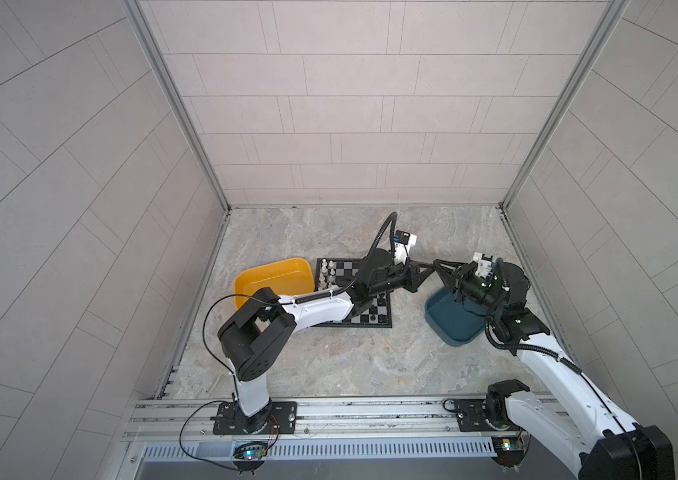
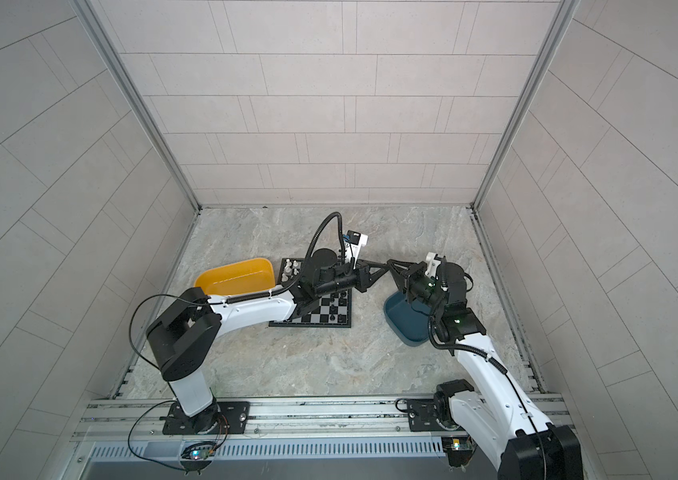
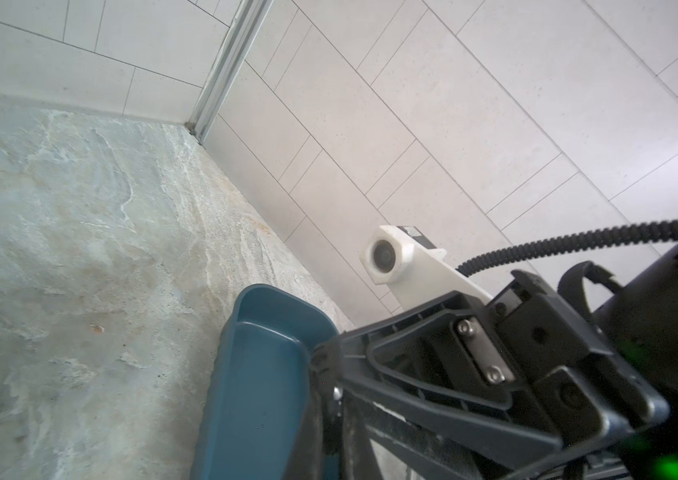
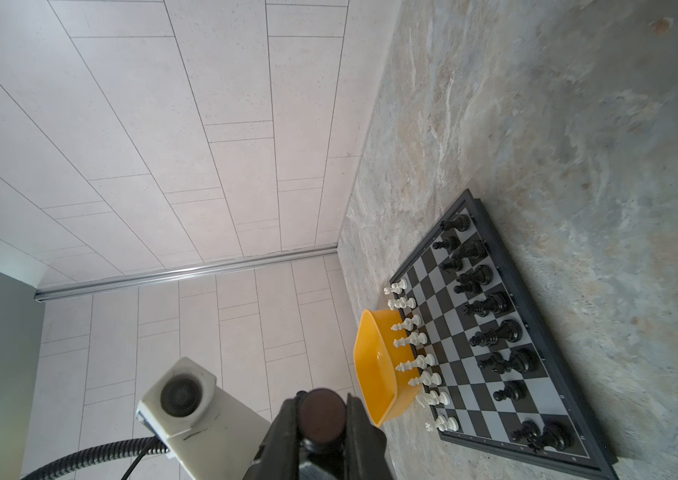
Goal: Set up the chess pieces on the board
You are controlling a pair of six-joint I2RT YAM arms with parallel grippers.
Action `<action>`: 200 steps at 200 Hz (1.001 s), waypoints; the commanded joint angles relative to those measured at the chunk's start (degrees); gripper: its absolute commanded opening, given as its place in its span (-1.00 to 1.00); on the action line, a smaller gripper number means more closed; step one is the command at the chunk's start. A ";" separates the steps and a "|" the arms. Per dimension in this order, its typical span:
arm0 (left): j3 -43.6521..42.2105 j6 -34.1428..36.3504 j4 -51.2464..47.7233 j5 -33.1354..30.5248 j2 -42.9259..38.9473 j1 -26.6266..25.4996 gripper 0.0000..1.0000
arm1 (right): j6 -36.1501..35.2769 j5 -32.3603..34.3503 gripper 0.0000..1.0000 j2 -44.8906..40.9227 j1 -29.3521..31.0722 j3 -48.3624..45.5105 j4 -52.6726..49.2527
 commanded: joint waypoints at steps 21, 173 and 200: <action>-0.10 -7.32 -14.11 1.39 -8.15 3.29 -1.00 | -10.49 -4.28 0.10 -1.68 -0.32 2.14 -5.54; 36.45 30.32 -103.62 -8.30 6.80 3.20 -1.00 | -63.97 21.82 0.99 1.19 3.00 20.75 -48.71; 40.56 30.97 -104.43 -9.05 12.60 2.26 -1.00 | -64.26 21.38 0.99 -1.36 2.97 18.88 -48.79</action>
